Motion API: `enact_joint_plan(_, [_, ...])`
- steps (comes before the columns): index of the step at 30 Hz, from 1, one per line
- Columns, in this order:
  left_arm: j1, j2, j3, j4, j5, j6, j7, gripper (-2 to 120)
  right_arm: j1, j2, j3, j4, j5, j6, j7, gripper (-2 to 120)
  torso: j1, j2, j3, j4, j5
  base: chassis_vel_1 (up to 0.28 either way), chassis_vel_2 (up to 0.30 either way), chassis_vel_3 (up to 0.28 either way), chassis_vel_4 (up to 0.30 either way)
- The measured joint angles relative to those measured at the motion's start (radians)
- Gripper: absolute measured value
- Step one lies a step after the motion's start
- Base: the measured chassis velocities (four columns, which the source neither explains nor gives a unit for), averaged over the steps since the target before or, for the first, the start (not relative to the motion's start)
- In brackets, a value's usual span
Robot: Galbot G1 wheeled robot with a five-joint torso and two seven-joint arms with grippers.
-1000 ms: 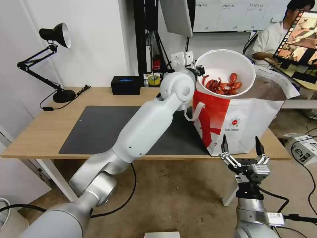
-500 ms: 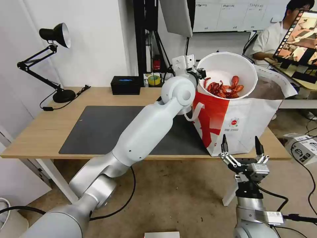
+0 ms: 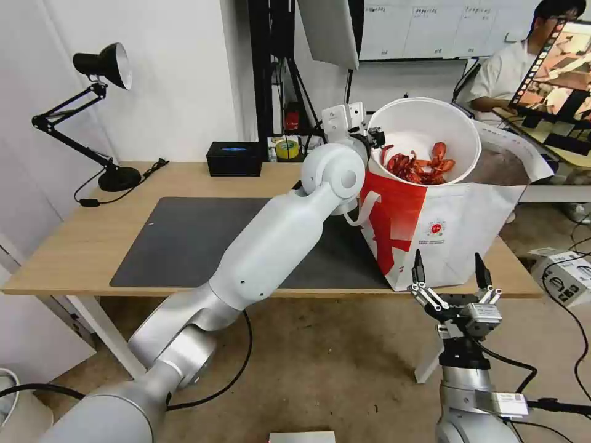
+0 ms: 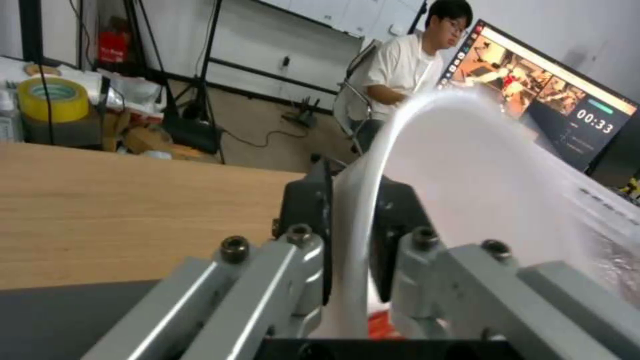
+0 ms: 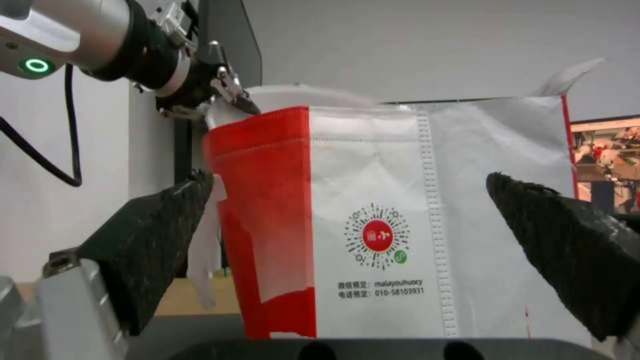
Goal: Pick up the trash from the table and place it into the takeout bag.
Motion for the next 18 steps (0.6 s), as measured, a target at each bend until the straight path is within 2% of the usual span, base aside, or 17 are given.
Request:
enact_joint_plan(1, [0.001,0.0,0.001,-0.001,0.0,0.0,0.0,22,0.0,0.0,0.0,0.0,0.0,0.0,0.0,100,0.0,0.0,0.0,0.0,0.0,0.0,0.0,0.0,0.0])
enact_joint_plan(5, [0.002,0.001,0.002,-0.003,0.0,0.0,0.0,31,0.001,0.0,0.0,0.0,0.0,0.0,0.0,100,0.0,0.0,0.0,0.0,0.0,0.0,0.0,0.0,0.0])
enact_joint_plan(7, [0.002,0.003,0.002,-0.004,-0.001,0.0,0.0,45,0.002,0.0,0.0,0.0,0.0,0.0,0.0,100,0.0,0.0,0.0,0.0001,0.0,0.0,0.0,0.0,0.0])
enact_joint_plan(8, [0.002,0.003,0.002,-0.004,-0.001,0.0,0.0,45,0.002,0.0,0.0,0.0,0.0,0.0,0.0,100,0.0,0.0,0.0,0.0001,0.0,0.0,0.0,0.0,0.0])
enact_joint_plan(11, [0.002,0.006,0.002,-0.009,-0.004,0.0,-0.001,61,0.002,0.0,0.0,0.0,0.0,0.0,0.0,100,0.0,0.0,0.0,0.0001,0.0,0.0,0.0,0.0,0.0])
enact_joint_plan(12, [0.002,0.006,0.002,-0.009,-0.004,0.0,-0.001,61,0.002,0.0,0.0,0.0,0.0,0.0,0.0,100,0.0,0.0,0.0,0.0001,0.0,0.0,0.0,0.0,0.0])
enact_joint_plan(15, [0.001,0.006,0.0,-0.021,-0.028,0.005,-0.012,74,0.004,0.001,0.0,-0.002,0.0,0.0,0.0,100,0.0,0.0,0.0,0.0001,0.0,0.0,0.0,0.0,0.0])
enact_joint_plan(16, [0.001,0.006,0.0,-0.021,-0.028,0.005,-0.012,74,0.004,0.001,0.0,-0.002,0.0,0.0,0.0,100,0.0,0.0,0.0,0.0001,0.0,0.0,0.0,0.0,0.0])
enact_joint_plan(18, [-0.001,0.007,0.0,-0.022,-0.029,0.006,-0.013,85,0.005,0.001,-0.001,-0.002,0.0,0.0,0.0,100,0.0,0.0,0.0,0.0001,0.0,0.0,0.0,0.0,0.0])
